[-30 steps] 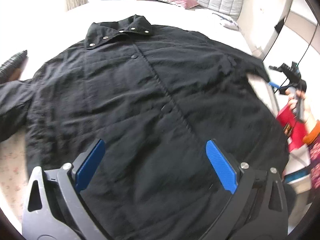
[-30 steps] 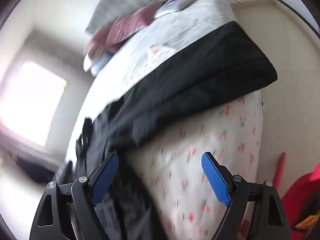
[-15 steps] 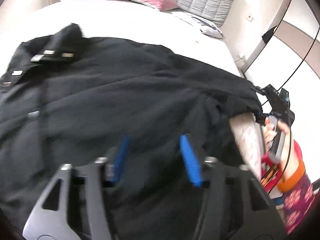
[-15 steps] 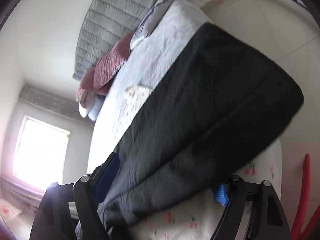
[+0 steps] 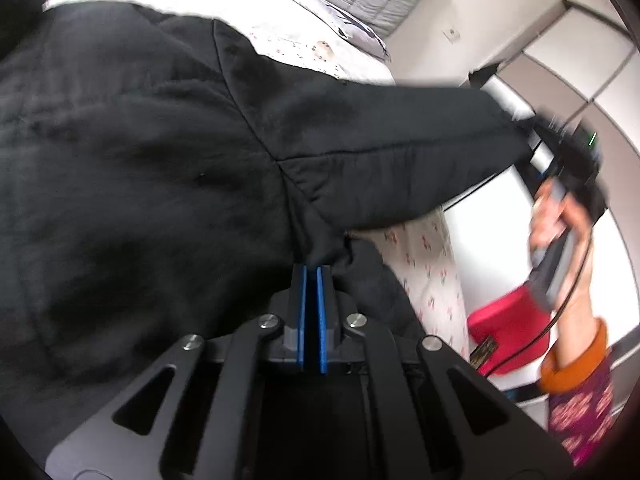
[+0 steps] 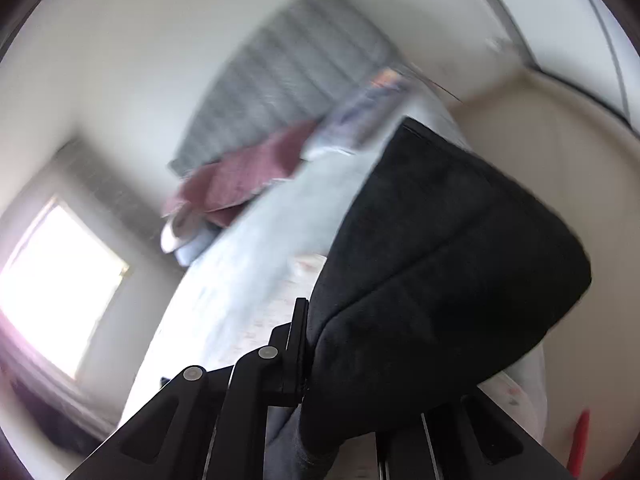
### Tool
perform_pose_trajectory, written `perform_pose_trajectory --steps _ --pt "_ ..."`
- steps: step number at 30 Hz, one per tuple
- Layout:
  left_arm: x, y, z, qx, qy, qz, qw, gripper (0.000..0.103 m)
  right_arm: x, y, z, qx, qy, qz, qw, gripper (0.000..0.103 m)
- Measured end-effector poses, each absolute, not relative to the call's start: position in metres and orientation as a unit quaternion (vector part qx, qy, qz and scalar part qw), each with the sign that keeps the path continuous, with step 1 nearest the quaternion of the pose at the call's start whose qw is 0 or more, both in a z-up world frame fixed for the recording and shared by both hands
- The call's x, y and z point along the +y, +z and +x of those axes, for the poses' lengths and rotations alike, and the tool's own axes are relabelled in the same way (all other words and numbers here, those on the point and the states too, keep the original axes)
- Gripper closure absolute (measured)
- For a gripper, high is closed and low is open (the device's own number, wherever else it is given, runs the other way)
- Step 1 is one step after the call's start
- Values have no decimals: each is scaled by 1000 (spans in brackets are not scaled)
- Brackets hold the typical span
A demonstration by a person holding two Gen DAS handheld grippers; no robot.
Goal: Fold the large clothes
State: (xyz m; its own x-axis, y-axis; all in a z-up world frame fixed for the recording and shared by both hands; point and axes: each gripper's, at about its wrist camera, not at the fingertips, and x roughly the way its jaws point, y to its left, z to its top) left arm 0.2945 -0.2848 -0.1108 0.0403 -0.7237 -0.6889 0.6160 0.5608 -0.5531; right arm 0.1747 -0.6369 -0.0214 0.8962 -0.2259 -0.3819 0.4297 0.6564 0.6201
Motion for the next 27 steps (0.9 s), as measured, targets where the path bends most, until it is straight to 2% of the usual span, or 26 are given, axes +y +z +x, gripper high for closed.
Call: perform_pose_trajectory --steps 2,3,4,6,10,14,21,23,24,25,27 --pt "-270 -100 289 511 -461 -34 725 70 -617 5 180 128 -159 346 916 93" --pt "-260 -92 286 506 -460 -26 729 47 -604 20 184 124 -145 330 925 93" --pt "-250 -84 283 497 -459 -17 736 30 -593 31 187 122 -136 316 931 93" --pt "-228 -68 282 474 -449 11 758 22 -564 56 196 120 -111 285 945 93" --pt "-172 -46 290 454 -403 35 794 20 -509 84 216 128 -66 236 961 93" --pt "-113 -37 303 449 -366 7 815 16 -441 95 248 154 -19 180 971 93" --pt "-23 -46 328 420 -316 -90 846 12 -333 58 298 235 66 118 963 88" --pt "-6 -54 338 414 -316 -120 845 12 -316 39 302 258 115 126 951 81" --pt "-3 -57 344 414 -318 -133 843 12 -308 29 305 278 154 136 938 71" --pt "5 -62 347 412 -322 -154 839 12 -302 22 308 294 179 144 928 55" --pt "12 -70 353 409 -330 -185 831 12 -291 10 310 328 235 158 901 35"
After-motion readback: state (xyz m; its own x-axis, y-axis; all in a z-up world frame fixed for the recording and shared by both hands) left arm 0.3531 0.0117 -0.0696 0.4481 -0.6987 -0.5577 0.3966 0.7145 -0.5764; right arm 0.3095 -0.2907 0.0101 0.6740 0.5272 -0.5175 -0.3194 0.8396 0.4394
